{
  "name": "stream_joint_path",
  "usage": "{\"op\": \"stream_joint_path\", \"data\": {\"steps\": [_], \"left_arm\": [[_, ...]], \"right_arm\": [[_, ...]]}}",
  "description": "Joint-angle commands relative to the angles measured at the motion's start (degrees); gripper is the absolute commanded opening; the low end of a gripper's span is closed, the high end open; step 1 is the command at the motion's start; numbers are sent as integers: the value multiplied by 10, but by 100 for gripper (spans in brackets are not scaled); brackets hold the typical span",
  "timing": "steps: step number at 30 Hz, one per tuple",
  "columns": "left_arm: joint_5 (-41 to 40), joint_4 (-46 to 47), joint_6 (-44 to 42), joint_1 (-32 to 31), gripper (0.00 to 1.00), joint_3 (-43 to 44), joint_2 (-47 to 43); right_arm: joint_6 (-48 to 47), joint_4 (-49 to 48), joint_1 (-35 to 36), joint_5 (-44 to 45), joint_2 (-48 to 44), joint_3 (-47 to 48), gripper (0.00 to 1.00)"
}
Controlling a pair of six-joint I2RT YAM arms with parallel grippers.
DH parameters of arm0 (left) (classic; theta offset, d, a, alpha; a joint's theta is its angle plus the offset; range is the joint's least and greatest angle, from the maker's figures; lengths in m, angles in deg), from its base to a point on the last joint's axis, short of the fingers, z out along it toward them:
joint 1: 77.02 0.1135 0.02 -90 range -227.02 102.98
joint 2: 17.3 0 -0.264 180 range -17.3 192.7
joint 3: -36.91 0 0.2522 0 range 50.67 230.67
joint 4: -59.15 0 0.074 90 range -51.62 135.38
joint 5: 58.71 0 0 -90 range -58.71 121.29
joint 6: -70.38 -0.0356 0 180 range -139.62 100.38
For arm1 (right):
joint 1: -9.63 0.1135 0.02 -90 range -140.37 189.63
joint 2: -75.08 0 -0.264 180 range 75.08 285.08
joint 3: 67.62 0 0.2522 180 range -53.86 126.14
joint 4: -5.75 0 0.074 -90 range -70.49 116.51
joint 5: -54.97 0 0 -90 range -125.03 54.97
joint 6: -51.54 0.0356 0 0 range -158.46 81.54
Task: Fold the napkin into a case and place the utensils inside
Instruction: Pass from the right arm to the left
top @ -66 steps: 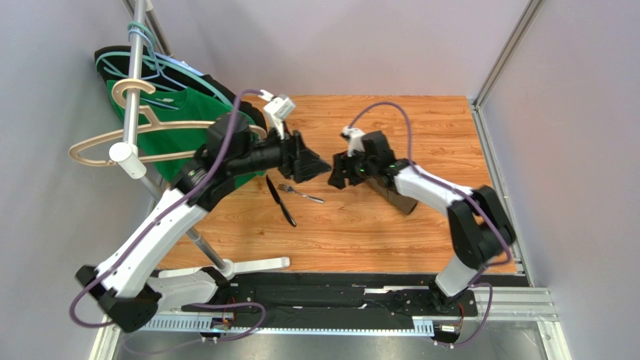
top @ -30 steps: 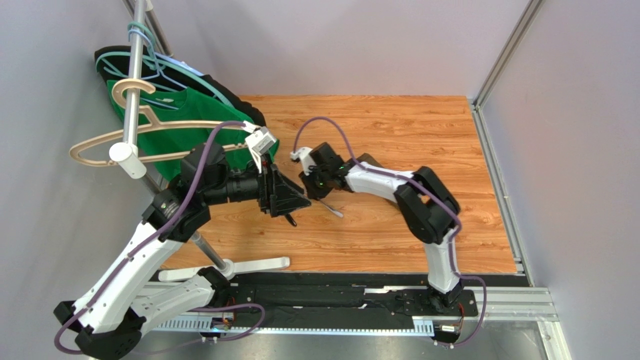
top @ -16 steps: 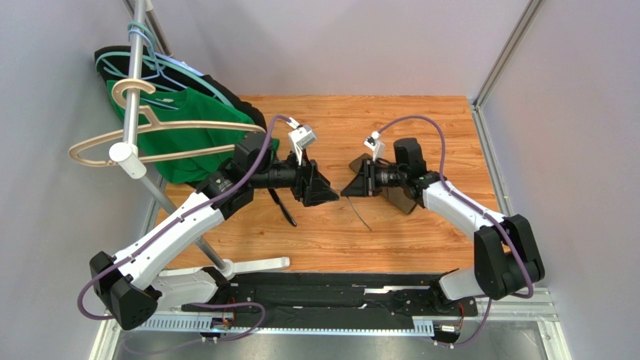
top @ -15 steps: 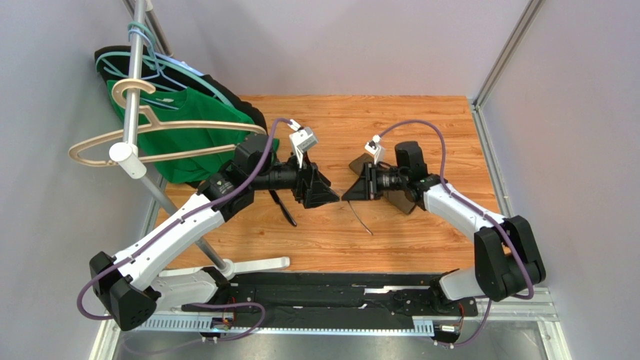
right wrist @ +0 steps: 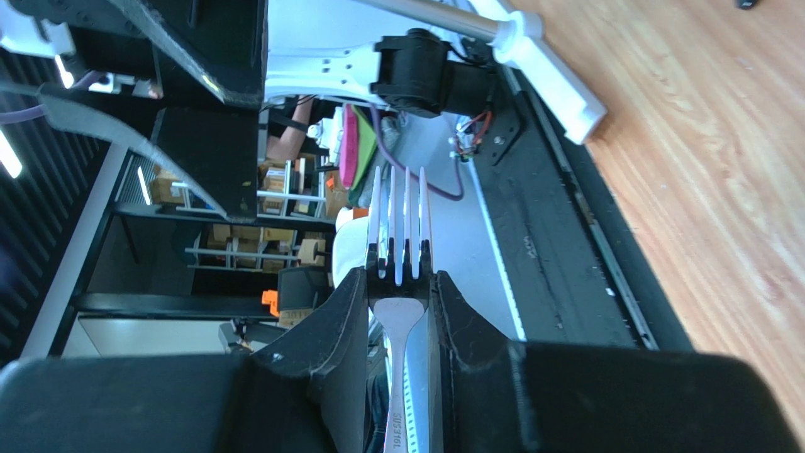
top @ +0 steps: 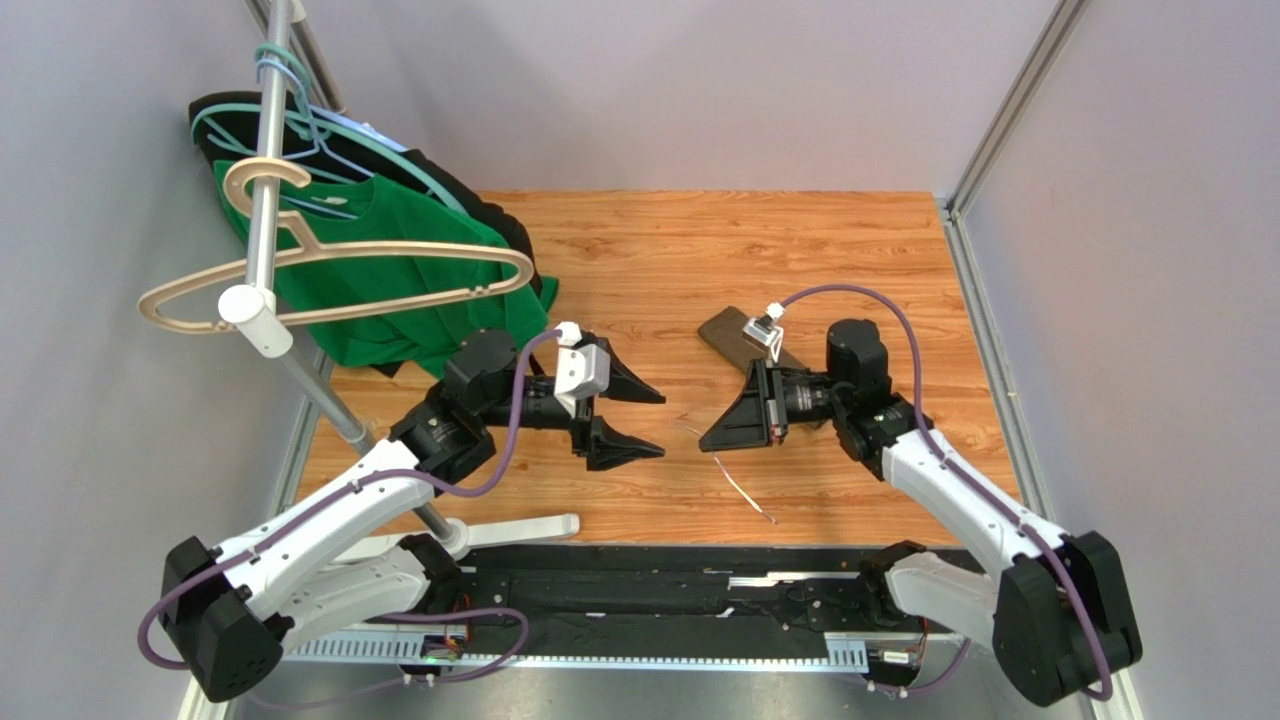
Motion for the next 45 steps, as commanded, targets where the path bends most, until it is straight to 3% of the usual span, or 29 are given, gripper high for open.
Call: {"op": "stream_joint_path", "data": {"steps": [1,9,21,26,29,30,31,32,33,34,35,36,37,39,41,45], "left_arm": [[65,78,-41,-2,74,4,-9],[96,147,-18,-13,71,7,61],[114,139,-35,-34,65,38,111],[98,150,-29,-35,41,40,118],[83,181,-12,-36,21,34,117],[79,188,-8,-36,11,33,118],[66,190,-4,-36,7,37,117],[62,189,1,-36,5,39,117],[57,189,-1,-36,0,40,118],[27,181,0,-36,0,52,119],[11,140,14,-36,0,63,123],[-3,102,8,-36,0,79,136],[-43,62,6,-36,0,114,147],[-74,-58,5,-35,0,161,199],[-91,-174,-14,-34,0,242,265],[-139,-269,-38,-31,0,340,344]], "right_arm": [[49,-5,-1,-39,-44,8,0],[66,-5,-1,-43,-67,20,0],[81,-1,-1,-44,-85,36,0],[103,-27,-1,-41,-91,31,0],[112,-36,-1,-40,-92,33,0],[113,-37,-1,-41,-91,34,0],[113,-39,-1,-40,-92,36,0],[103,-13,-1,-33,-92,39,2],[79,33,-5,-25,-86,49,11],[-9,98,-9,-12,-83,77,23],[-60,166,-17,40,-81,96,33],[-103,298,-42,79,-77,114,45],[-168,346,-59,117,-70,130,48],[-198,441,-119,256,-63,173,51],[-211,480,-141,438,-58,203,53],[-212,498,-172,635,-48,207,55]]}}
